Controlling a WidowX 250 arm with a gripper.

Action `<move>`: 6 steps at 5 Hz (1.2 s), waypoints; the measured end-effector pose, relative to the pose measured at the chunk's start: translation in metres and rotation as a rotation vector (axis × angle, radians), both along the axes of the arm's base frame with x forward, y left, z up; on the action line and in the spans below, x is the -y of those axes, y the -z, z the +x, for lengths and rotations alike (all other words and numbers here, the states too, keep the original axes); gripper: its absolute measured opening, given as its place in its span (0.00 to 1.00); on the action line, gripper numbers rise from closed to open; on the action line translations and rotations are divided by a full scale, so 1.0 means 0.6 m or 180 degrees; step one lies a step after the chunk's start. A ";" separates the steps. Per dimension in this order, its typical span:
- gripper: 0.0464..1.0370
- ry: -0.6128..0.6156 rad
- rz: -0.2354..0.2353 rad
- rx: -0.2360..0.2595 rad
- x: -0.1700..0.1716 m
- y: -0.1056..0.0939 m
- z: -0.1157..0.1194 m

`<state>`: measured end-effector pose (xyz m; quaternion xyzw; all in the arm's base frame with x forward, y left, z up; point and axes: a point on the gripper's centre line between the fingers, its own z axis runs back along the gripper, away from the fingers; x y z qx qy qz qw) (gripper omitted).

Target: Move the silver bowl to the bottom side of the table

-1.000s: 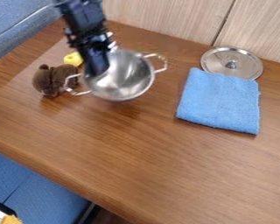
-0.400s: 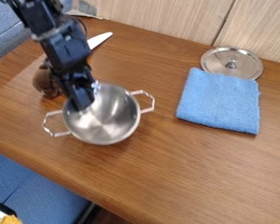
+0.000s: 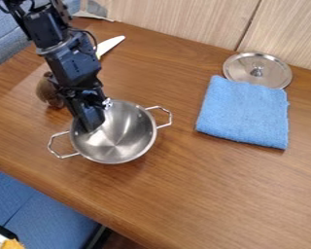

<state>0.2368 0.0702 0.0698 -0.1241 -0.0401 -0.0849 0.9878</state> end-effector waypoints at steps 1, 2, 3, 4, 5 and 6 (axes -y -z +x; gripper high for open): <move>0.33 -0.0112 0.0021 -0.0063 -0.005 -0.003 -0.002; 0.63 -0.0135 0.0211 0.0068 -0.006 -0.030 -0.001; 0.92 -0.0118 0.0354 0.0048 -0.006 -0.036 -0.002; 0.97 -0.0092 0.0769 0.0113 -0.007 -0.060 -0.002; 0.96 -0.0010 0.1148 0.0356 -0.007 -0.088 0.009; 0.96 0.0102 0.1146 0.0664 -0.006 -0.102 0.025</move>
